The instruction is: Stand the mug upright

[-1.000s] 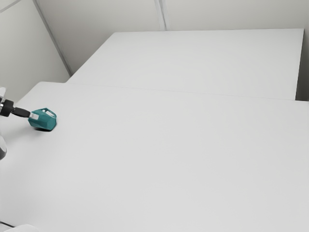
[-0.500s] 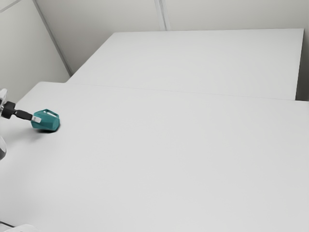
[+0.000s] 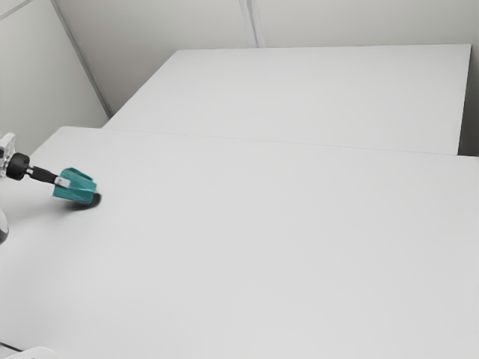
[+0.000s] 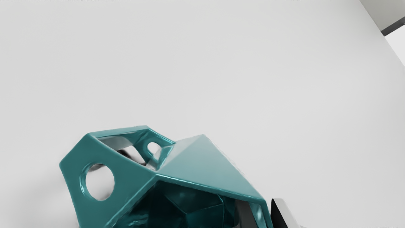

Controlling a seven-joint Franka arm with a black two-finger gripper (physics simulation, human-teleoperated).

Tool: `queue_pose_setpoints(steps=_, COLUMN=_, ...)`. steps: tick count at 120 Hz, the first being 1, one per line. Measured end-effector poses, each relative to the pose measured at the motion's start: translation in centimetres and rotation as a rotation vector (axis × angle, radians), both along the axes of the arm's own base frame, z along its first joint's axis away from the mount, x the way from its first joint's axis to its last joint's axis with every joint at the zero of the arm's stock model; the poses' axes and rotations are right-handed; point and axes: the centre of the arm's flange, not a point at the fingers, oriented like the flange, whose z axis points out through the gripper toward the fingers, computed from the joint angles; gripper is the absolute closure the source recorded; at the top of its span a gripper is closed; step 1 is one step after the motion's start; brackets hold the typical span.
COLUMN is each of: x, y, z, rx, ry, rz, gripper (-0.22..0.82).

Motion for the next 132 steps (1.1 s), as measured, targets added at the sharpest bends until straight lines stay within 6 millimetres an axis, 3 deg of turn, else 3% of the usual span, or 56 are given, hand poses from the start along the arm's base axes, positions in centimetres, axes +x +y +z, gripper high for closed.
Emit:
queue_pose_setpoints(steps=43, x=0.6, y=-1.8, z=2.1, rx=0.004, ry=-0.006, rz=-0.043, gripper=0.78)
queue_pose_setpoints(steps=64, x=1.5, y=-4.6, z=4.5, rx=0.050, ry=-0.013, rz=-0.079, gripper=0.78)
queue_pose_setpoints(steps=86, x=2.3, y=-10.1, z=7.3, rx=0.150, ry=-0.039, rz=-0.114, gripper=0.79)
queue_pose_setpoints(steps=132, x=3.7, y=-23.5, z=8.4, rx=0.382, ry=-0.195, rz=-0.213, gripper=0.79)
